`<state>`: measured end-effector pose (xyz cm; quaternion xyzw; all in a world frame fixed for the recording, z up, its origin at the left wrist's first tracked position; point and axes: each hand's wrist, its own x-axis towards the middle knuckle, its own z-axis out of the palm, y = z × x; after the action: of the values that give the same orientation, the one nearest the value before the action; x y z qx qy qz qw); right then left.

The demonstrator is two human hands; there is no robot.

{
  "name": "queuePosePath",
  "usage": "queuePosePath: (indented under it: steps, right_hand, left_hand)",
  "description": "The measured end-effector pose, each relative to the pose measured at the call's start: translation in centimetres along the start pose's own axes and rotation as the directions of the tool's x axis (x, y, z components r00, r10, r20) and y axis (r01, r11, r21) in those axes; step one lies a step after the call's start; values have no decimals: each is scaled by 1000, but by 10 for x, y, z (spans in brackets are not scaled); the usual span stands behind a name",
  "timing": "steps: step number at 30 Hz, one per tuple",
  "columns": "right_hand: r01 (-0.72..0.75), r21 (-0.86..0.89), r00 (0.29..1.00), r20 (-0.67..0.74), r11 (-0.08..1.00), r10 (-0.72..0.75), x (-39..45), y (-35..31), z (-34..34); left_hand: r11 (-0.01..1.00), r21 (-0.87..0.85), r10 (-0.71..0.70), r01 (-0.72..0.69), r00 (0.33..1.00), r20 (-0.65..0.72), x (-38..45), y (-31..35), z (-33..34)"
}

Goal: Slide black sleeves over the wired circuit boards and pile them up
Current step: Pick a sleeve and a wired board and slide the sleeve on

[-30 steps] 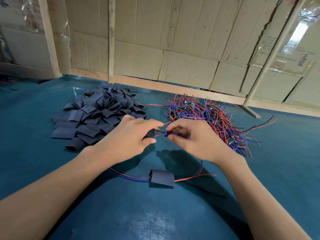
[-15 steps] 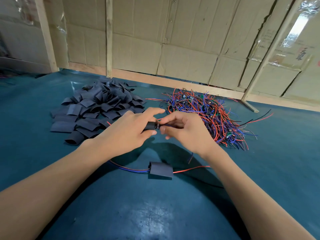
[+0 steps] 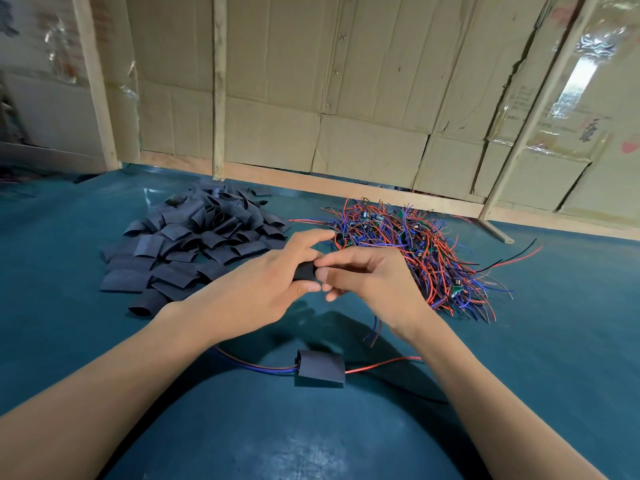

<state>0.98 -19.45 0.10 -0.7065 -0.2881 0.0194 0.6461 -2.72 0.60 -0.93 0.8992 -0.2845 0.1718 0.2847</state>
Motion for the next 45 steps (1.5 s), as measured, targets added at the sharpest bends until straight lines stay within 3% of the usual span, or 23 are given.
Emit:
queuePosePath:
  steps: [6, 10, 15, 19, 22, 26, 31, 35, 41, 43, 45]
  right_hand:
    - [-60, 14, 997, -43, 998, 60, 0, -2, 1]
    - [-117, -107, 988, -117, 987, 104, -1, 0, 1]
    - [-71, -127, 997, -19, 989, 69, -1, -1, -2]
    - [-117, -143, 993, 8, 983, 119, 0, -2, -3]
    - [-89, -263, 995, 22, 961, 98, 1, -4, -5]
    - [-157, -296, 981, 60, 942, 182, -1, -16, -22]
    - [-353, -283, 898, 166, 892, 408, -6, -24, -54]
    - [-461, -357, 758, 317, 812, 570, -10, -21, -71]
    - [-447, -463, 647, 423, 765, 634, -11, -15, -74]
    - [-401, -471, 681, 420, 786, 600, -11, -16, -72]
    - [-260, -472, 853, 297, 843, 429, -8, -17, -66]
  left_hand:
    - [999, 1, -36, 36, 999, -11, -2, 2, -2]
    - [1000, 3, -31, 31, 1000, 1, -2, 9, -2]
    - [997, 74, 4, 0, 998, -55, -1, 9, -2]
    - [999, -41, -24, 24, 1000, -2, 0, 4, 2]
    - [995, -94, -16, 19, 999, 29, 0, 3, 8]
    - [996, -66, -48, 52, 997, 55, 2, -2, 6]
    - [996, -72, -40, 48, 993, 108, -1, -13, -11]
    - [985, -113, -104, 131, 970, 219, -4, -21, -22]
    - [941, -258, -88, 218, 896, 435, -8, -26, -40]
    - [942, -233, -102, 240, 869, 483, -10, -27, -40]
    - [975, -110, -134, 193, 906, 401, -10, -30, -35]
